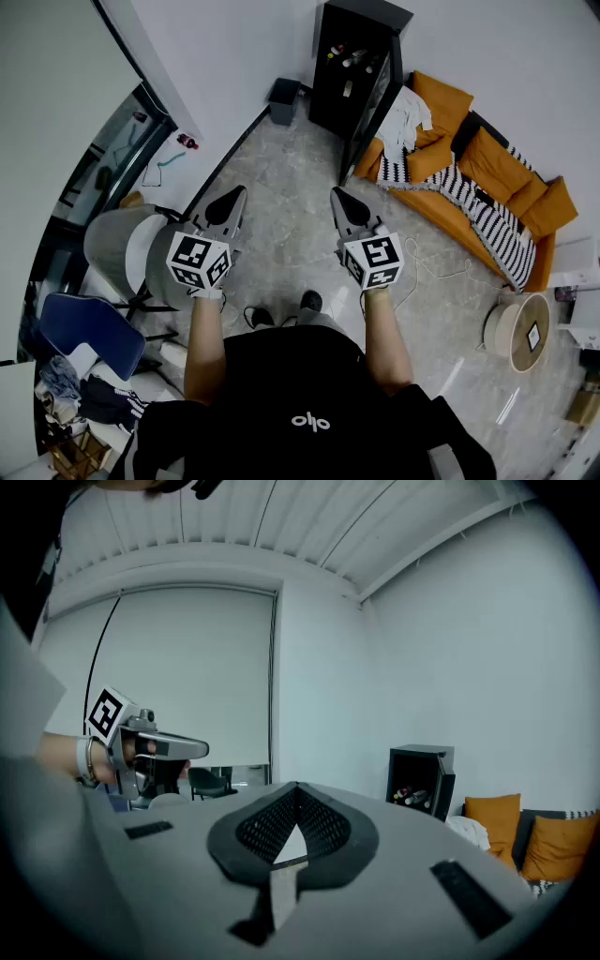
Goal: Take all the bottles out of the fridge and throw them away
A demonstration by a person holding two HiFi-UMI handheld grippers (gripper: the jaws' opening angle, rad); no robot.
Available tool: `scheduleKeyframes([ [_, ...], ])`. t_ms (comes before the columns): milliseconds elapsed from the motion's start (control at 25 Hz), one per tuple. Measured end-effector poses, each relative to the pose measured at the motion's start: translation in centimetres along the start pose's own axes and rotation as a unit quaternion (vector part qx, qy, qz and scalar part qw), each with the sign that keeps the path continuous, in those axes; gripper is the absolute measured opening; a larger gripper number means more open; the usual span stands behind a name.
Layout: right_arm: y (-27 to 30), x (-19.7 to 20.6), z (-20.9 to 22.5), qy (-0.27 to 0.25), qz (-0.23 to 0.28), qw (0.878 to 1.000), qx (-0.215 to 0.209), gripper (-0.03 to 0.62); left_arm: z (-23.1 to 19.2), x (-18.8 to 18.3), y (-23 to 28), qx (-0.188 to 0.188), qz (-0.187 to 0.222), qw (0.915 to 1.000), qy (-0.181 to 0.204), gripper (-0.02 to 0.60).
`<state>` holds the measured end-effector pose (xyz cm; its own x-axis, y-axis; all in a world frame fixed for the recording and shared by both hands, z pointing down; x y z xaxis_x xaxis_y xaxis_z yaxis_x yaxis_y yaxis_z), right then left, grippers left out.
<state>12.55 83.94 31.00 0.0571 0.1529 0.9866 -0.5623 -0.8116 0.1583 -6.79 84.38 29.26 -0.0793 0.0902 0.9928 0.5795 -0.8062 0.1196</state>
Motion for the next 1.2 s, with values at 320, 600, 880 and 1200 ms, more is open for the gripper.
scheduleKeyframes([
  [320, -0.1, 0.6, 3.6, 0.013, 0.0, 1.0, 0.001, 0.003, 1.4, 0.0, 3.2, -0.005, -0.005, 1.0, 0.007, 0.0],
  [600, 0.4, 1.9, 7.2, 0.023, -0.012, 1.0, -0.002, 0.003, 2.4, 0.6, 5.9, -0.019, -0.012, 0.9997, 0.008, 0.0],
  [880, 3.3, 2.7, 10.1, 0.024, -0.027, 0.999, -0.005, 0.003, 0.8, 1.6, 8.2, -0.034, -0.024, 0.9992, 0.001, 0.0],
  [1200, 11.5, 2.1, 13.2, 0.021, -0.035, 0.999, 0.014, 0.003, -6.9, 2.2, 14.9, -0.015, -0.022, 0.9996, 0.0, 0.0],
])
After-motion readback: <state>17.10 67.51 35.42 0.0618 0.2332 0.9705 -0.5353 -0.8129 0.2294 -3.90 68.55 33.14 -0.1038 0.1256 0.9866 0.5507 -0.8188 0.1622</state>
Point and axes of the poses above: the fingertips, and each gripper's own axes: y forward along the fingers, z to its right, x out of its underside, the point moved 2 cm from there along -y, backward along the fingers, and after that the axes turned 2 degrees about y, right-handed, at the moved point
